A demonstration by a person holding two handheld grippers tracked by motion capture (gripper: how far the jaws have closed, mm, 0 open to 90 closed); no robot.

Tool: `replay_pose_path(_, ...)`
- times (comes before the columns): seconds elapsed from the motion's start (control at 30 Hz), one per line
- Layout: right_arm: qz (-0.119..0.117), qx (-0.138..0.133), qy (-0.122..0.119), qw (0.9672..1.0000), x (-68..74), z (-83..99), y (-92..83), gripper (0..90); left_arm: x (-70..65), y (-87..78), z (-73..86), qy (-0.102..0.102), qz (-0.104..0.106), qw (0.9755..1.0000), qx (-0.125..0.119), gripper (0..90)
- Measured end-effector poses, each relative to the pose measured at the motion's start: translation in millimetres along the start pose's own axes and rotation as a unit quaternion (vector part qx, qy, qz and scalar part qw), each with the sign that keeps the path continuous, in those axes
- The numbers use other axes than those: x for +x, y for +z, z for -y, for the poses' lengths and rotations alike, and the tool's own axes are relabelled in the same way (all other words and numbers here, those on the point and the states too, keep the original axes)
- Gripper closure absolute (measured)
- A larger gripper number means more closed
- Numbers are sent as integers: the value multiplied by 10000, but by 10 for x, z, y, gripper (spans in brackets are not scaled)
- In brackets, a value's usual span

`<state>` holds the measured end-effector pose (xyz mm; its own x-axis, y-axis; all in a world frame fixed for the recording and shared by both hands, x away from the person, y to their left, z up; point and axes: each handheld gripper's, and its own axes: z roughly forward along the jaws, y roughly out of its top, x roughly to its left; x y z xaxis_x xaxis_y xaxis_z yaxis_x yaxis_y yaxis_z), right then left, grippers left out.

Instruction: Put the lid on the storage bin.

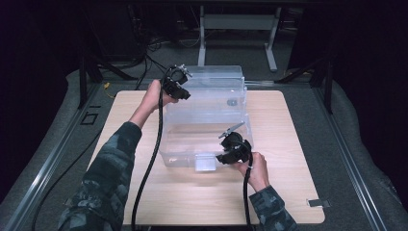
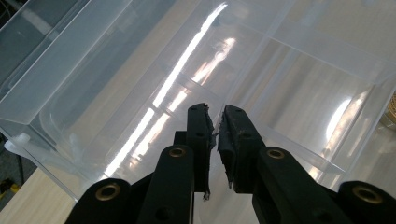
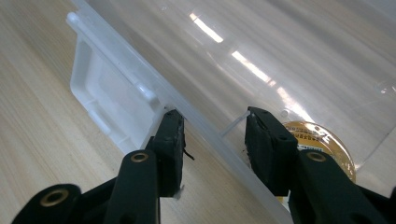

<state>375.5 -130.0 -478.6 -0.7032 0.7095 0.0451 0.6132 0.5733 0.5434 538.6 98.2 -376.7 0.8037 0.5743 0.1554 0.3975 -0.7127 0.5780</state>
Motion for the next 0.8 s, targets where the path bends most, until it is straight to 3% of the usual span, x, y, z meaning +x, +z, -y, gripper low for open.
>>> replay_pose_path(0.2,14,0,10,10000,4,2,0,580,-28,-44,27,-34,37,9999,-118,816)
replay_pose_path(0.8,70,15,45,10000,9,0,0,575,-187,-224,99,188,39,9994,-303,825)
